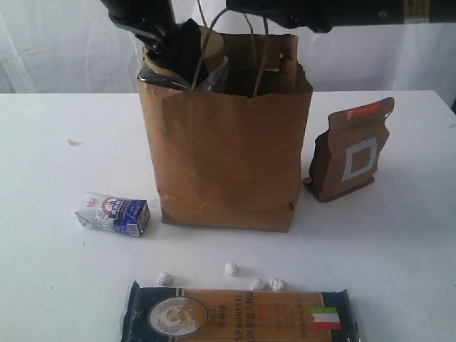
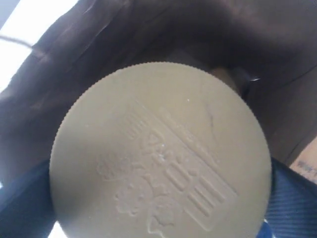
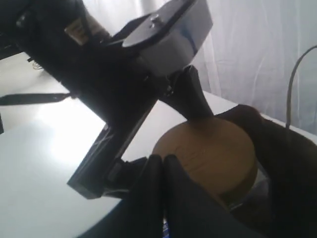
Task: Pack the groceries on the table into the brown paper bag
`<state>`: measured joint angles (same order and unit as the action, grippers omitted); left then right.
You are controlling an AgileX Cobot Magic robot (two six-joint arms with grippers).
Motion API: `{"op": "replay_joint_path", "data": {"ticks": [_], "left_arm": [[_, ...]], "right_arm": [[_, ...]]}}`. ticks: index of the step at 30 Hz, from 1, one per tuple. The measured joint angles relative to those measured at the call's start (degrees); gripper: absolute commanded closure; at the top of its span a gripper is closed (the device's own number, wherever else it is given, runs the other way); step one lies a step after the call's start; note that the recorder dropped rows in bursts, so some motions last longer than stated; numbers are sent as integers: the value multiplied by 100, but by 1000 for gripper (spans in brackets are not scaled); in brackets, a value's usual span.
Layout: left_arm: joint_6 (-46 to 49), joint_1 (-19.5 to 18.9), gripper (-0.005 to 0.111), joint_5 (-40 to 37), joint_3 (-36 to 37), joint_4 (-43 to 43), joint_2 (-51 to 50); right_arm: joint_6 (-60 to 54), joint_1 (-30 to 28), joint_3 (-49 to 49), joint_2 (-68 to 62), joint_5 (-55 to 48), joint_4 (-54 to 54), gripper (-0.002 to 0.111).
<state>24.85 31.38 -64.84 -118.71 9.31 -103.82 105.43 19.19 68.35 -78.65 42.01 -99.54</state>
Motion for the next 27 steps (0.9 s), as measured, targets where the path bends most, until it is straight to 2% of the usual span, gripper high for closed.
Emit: {"op": "replay_joint_path", "data": {"ticks": [14, 21, 27], "left_arm": [[64, 0, 1, 0, 0, 238, -97], [97, 0, 1, 0, 36, 160, -123], [32, 0, 1, 0, 47, 281, -111]], "right_arm": [[-66, 0, 582, -387, 580, -78, 108], [-151, 332, 657, -1056, 236, 127, 108], [-170, 366, 661, -1621, -16, -22, 108]]}}
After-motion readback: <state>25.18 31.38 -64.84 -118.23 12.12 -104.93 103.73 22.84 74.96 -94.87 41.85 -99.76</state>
